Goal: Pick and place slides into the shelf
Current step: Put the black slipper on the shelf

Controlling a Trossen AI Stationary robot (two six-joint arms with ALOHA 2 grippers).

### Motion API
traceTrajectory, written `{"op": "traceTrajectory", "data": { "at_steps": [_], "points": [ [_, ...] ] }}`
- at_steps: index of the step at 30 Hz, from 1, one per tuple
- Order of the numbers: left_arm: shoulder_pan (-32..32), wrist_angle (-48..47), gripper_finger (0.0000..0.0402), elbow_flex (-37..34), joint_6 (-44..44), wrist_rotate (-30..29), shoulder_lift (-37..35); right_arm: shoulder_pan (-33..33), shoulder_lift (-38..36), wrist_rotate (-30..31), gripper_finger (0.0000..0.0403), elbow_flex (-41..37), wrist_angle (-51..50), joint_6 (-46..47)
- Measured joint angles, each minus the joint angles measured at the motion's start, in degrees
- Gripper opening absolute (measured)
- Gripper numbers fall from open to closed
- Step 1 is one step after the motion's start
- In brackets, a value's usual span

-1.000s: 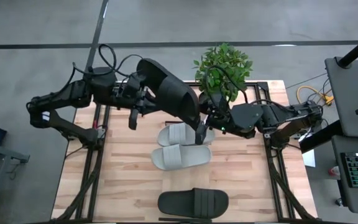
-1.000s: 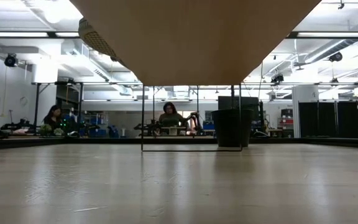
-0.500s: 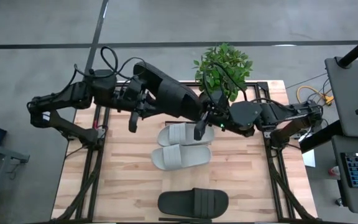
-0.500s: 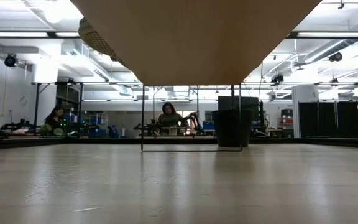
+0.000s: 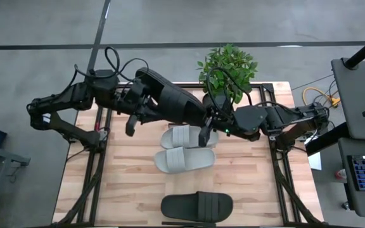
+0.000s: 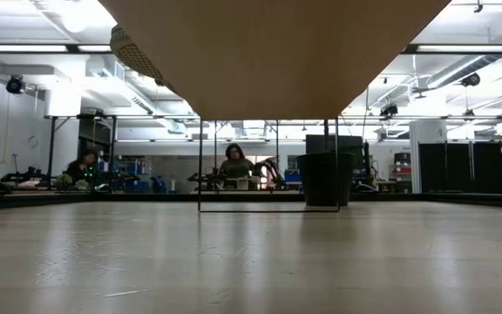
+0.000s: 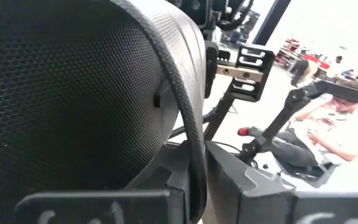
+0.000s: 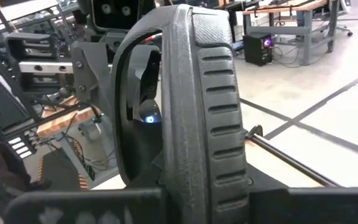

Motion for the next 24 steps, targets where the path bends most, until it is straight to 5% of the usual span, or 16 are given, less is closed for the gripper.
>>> {"op": "traceTrajectory", "data": {
  "at_steps": [6,16,24],
  "points": [
    [0.02,0.01,0.0049,-0.10,0.87,1.43,0.00,-0.02,0.00,-0.16,0.0039,0.00,0.03,0.00],
    [-0.05,-0.03,0.0201,-0.16,2.02,2.65,0.02,-0.07,0.00,0.08,0.0039,0.00,-1.66,2.42],
    [-0.11,-3.01,0.0257,-0.25,8.43,-4.17,-0.92,-0.13,-0.30,-0.50,0.0039,0.40,-6.97,8.38]
  ]
}}
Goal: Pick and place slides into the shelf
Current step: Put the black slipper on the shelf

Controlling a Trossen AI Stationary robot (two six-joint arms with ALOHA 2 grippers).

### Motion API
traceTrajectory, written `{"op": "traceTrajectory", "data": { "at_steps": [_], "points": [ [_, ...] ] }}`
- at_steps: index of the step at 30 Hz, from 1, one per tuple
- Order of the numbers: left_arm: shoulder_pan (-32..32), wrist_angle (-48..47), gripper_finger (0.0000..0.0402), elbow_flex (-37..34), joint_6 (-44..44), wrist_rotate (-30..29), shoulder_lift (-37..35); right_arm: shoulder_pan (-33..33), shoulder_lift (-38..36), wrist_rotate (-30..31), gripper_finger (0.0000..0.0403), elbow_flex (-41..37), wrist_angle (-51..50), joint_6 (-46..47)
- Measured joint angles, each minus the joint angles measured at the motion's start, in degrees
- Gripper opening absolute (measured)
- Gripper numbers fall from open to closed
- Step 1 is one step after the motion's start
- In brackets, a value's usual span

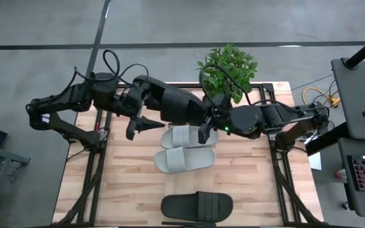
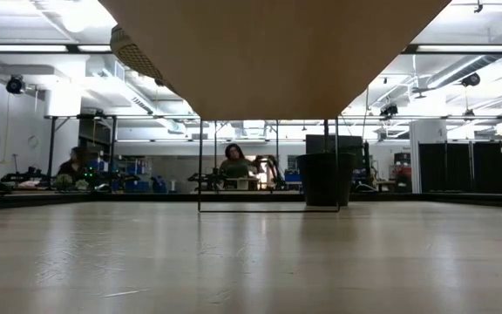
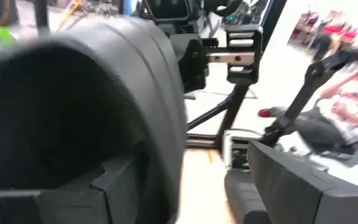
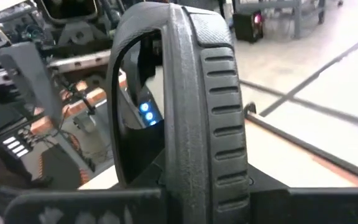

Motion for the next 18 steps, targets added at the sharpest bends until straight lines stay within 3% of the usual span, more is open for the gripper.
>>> {"op": "traceTrajectory", "data": {
  "at_steps": [10,18],
  "points": [
    [0.14,-5.52,0.0258,-0.04,8.06,-10.72,-3.76,0.11,-2.41,-0.69,0.0039,0.02,-6.89,7.87],
    [0.16,-7.69,0.0258,-0.10,10.23,-15.28,-7.10,0.07,-3.37,-2.48,0.0039,0.08,-12.96,20.22]
  ]
}}
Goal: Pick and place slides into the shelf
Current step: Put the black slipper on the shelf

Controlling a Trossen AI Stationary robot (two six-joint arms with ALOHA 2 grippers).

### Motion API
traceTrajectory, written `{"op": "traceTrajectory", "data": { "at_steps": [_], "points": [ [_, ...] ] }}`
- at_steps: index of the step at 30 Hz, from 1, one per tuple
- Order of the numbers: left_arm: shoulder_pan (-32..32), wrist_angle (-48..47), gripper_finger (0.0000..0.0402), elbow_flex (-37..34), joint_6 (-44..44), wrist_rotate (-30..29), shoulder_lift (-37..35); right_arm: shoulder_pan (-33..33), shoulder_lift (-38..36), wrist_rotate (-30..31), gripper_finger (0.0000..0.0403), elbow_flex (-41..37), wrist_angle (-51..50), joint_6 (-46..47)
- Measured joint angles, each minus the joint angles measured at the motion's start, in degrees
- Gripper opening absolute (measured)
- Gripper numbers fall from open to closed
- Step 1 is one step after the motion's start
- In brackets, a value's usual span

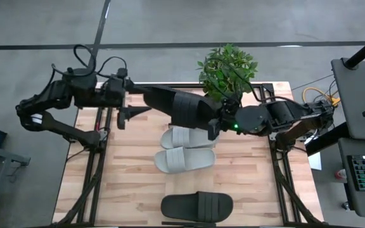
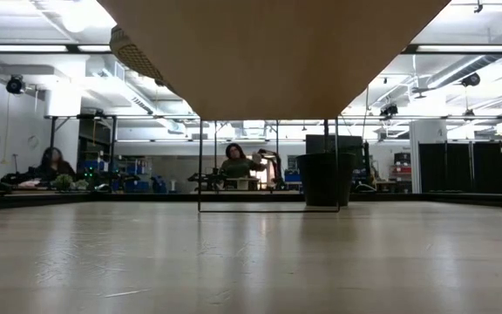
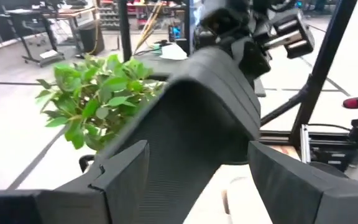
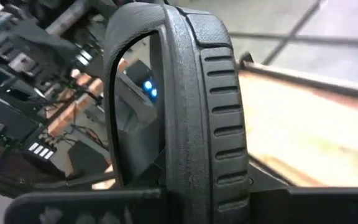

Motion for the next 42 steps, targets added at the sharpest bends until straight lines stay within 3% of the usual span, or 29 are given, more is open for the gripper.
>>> {"op": "traceTrajectory", "data": {
  "at_steps": [9,20,33,42],
  "points": [
    [-0.03,-2.07,0.0258,-0.46,-0.62,-1.41,-1.46,0.28,-0.04,-1.91,0.0039,-0.04,-7.49,10.87],
    [-0.03,-2.57,0.0258,-1.80,-0.82,-1.21,-0.01,1.59,-0.07,-2.13,0.0039,-2.25,-8.09,18.82],
    [-0.03,-2.44,0.0258,-1.78,-0.34,-1.22,-1.40,7.82,-0.07,-1.01,0.0039,-4.95,-7.27,28.01],
    [-0.03,-2.44,0.0258,-1.89,-0.29,-1.28,-1.34,9.96,-0.15,0.10,0.0039,-9.40,0.92,31.04]
  ]
}}
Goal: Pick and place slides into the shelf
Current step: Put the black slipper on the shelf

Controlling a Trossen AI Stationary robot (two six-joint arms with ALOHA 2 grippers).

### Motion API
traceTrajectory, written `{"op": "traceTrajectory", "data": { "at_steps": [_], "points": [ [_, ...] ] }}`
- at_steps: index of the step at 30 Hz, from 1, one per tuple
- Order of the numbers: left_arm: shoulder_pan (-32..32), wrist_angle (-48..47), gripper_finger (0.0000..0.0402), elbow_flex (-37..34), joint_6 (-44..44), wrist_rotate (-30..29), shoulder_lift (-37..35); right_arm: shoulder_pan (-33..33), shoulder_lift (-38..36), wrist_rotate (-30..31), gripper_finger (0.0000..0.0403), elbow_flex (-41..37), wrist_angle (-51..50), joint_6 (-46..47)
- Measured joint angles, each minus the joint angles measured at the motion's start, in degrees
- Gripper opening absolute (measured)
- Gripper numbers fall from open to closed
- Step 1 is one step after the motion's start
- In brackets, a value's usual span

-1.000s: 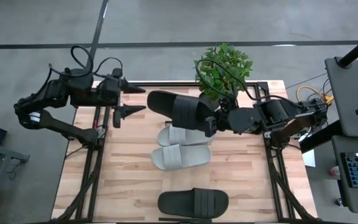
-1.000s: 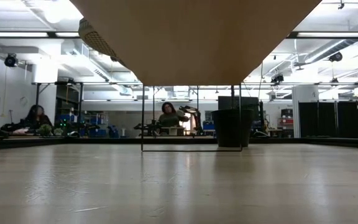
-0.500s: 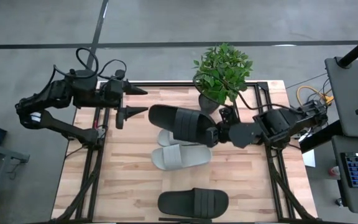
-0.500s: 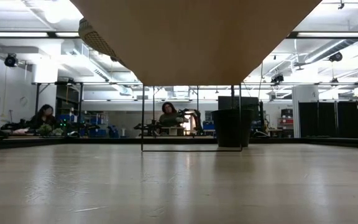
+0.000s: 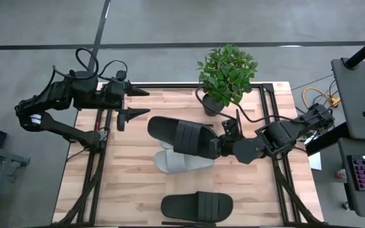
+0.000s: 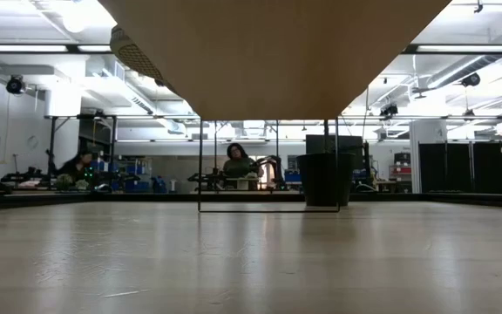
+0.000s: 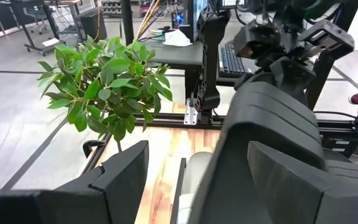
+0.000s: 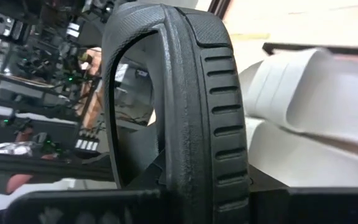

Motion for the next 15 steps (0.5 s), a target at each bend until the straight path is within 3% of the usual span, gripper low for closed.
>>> {"op": "traceTrajectory", "data": {
  "at_steps": [7,15],
  "points": [
    [0.00,-0.05,0.0258,-0.02,-0.01,0.00,0.02,2.39,-2.25,0.01,0.0039,-7.29,6.50,4.15],
    [0.00,-2.18,0.0258,-0.07,-0.01,0.02,-0.44,6.56,-9.65,3.03,0.0039,-18.38,13.99,9.14]
  ]
}}
